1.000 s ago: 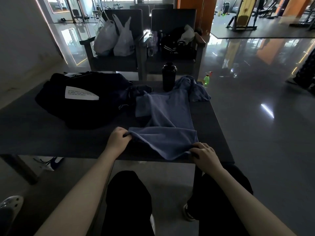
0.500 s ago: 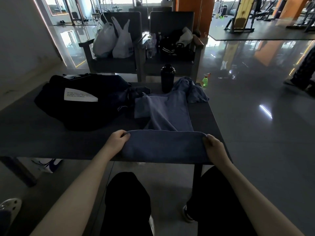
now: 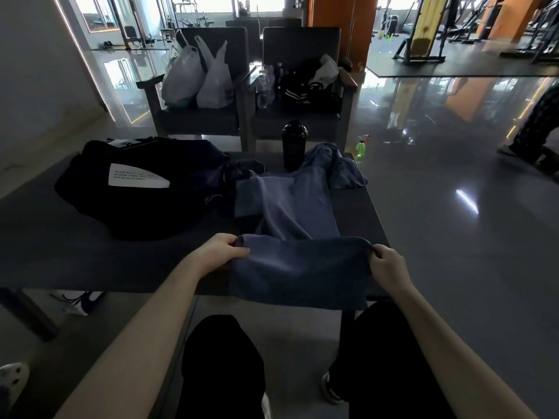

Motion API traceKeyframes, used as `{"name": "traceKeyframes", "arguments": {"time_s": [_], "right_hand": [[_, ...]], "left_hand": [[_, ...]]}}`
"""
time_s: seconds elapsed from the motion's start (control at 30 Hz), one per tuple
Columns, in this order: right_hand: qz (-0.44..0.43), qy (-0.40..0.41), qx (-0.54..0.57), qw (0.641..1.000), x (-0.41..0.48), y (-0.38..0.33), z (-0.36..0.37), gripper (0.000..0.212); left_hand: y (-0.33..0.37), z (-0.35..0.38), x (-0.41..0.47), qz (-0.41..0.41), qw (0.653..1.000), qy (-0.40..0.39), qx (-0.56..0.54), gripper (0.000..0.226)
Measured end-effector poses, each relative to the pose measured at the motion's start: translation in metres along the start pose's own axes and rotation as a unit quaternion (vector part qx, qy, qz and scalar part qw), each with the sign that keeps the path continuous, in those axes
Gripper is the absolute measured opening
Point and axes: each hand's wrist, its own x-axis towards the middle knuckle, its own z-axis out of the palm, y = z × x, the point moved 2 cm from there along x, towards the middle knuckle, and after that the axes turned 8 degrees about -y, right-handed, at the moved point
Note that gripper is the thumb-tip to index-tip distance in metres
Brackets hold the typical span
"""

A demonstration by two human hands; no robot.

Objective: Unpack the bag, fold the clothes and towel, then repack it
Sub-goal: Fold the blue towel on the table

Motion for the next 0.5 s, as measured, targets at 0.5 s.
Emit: {"name": "traceKeyframes", "arguments": {"time_s": [0.5], "right_hand": [[0.015, 0.004, 0.029, 0.999, 0.091, -0.023, 0.028, 0.031]], "left_hand": [[0.010, -0.015, 0.106, -0.011, 0.983, 0.185, -0.011, 0.039]]}}
